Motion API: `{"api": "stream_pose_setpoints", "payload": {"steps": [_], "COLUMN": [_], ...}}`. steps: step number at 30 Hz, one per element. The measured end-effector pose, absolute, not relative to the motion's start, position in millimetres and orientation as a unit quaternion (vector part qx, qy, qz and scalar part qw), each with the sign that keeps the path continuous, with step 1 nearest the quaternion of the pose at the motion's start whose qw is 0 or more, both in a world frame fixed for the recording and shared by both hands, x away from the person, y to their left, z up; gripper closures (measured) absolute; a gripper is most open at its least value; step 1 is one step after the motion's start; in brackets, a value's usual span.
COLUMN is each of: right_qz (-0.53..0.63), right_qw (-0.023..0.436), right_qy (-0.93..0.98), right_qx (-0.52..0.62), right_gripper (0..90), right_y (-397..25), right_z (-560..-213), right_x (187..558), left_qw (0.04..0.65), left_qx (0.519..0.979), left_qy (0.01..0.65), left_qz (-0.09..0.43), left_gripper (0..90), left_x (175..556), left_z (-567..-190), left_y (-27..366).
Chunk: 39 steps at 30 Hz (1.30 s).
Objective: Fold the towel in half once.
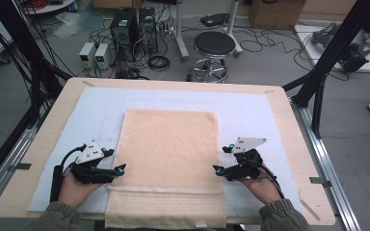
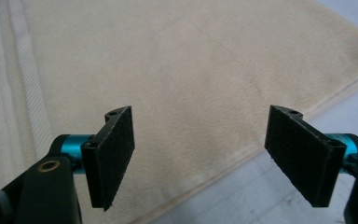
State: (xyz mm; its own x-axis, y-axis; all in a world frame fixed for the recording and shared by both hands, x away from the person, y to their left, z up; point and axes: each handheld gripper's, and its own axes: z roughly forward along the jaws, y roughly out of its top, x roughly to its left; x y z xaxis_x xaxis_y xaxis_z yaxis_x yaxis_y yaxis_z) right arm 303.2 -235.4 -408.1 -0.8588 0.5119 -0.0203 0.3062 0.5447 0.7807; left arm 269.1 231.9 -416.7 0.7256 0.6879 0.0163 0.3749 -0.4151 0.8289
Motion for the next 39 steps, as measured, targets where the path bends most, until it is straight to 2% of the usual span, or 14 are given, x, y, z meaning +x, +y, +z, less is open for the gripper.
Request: {"api": "stream_pose_setpoints", "payload": {"steps": [2, 4, 10, 14, 24, 28, 39], "right_qz": [0.416, 0.413, 0.396, 0.389, 0.389, 0.394, 0.41], "right_qw": [0.114, 0.106, 0.08, 0.074, 0.07, 0.063, 0.063], "right_qy": [0.872, 0.876, 0.891, 0.895, 0.898, 0.896, 0.889], "right_qx": [0.231, 0.226, 0.207, 0.204, 0.195, 0.196, 0.193], "right_gripper": [26.7, 28.5, 43.6, 58.8, 80.9, 83.6, 84.5], "right_y": [-232.1, -227.5, -219.2, -218.4, -217.4, -218.8, -221.6], "right_z": [-413.1, -418.4, -436.1, -437.1, -437.7, -437.2, -423.5], "right_x": [301.2, 299.4, 299.7, 300.4, 301.3, 303.8, 301.7], "left_qw": [0.436, 0.432, 0.42, 0.414, 0.414, 0.411, 0.433], "left_qx": [0.824, 0.828, 0.84, 0.85, 0.851, 0.852, 0.837], "left_qy": [0.319, 0.317, 0.308, 0.297, 0.293, 0.292, 0.294], "left_qz": [0.168, 0.163, 0.152, 0.136, 0.14, 0.143, 0.158], "left_gripper": [36.9, 38.0, 44.2, 56.4, 81.4, 84.3, 85.2], "left_x": [266.0, 264.2, 263.9, 265.6, 265.7, 265.5, 260.8], "left_z": [-420.5, -424.6, -433.5, -440.7, -441.5, -439.4, -425.6], "left_y": [231.5, 230.6, 228.0, 225.8, 222.1, 221.6, 225.2]}}
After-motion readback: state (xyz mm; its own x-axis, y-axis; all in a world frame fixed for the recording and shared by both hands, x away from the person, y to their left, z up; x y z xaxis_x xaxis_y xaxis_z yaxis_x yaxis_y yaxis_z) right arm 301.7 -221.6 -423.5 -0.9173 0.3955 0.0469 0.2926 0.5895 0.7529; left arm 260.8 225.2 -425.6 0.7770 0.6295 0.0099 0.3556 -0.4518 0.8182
